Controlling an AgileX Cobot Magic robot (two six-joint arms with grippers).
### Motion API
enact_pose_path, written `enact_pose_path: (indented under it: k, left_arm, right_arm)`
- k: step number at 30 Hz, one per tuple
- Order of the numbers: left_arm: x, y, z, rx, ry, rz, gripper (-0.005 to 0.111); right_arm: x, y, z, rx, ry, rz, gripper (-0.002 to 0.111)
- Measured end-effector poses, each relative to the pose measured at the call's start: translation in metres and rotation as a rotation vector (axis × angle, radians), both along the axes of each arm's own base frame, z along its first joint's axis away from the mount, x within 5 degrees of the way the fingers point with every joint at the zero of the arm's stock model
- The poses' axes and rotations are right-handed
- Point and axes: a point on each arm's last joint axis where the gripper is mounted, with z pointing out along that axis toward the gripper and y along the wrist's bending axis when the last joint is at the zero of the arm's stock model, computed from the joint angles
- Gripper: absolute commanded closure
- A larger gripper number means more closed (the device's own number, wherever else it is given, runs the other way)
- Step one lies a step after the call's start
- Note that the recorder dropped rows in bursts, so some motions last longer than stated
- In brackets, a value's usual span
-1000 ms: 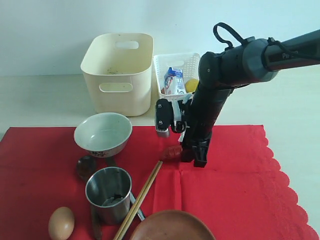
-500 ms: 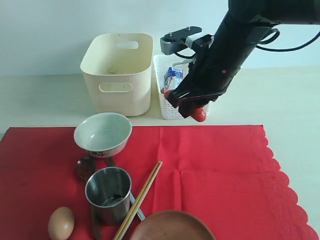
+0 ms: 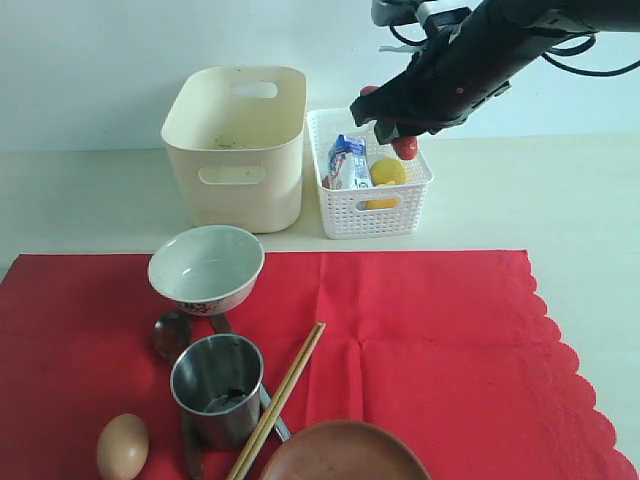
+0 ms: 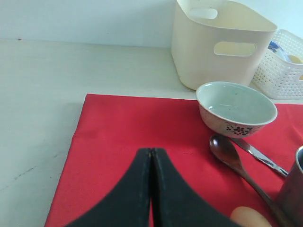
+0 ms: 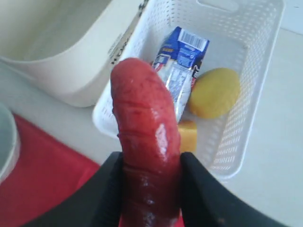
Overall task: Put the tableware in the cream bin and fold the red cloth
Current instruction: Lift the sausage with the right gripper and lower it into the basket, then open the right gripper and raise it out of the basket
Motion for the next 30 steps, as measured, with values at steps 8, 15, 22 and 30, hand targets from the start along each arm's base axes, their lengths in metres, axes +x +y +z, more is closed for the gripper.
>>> enact_pose_path:
  k: [8, 15, 22, 30]
  left_arm:
    - [0.0, 0.0, 0.0, 0.0, 0.0, 0.0, 0.107]
    - [0.0, 0.0, 0.0, 0.0, 0.0, 0.0, 0.107]
    - [0.0, 0.0, 0.0, 0.0, 0.0, 0.0, 0.107]
    - [0.0, 0.0, 0.0, 0.0, 0.0, 0.0, 0.107]
  right_arm:
    - [0.056, -0.01, -0.042, 0.004, -0.002, -0.074, 0.108]
    - [0.102, -0.005, -0.095, 0.003, 0.007, -0.094, 0.108]
    - [0.108, -0.003, -0.107, -0.003, 0.004, -0.09, 0.076]
    - [0.106, -0.004, -0.088, 0.005, -0.029, -0.086, 0.036]
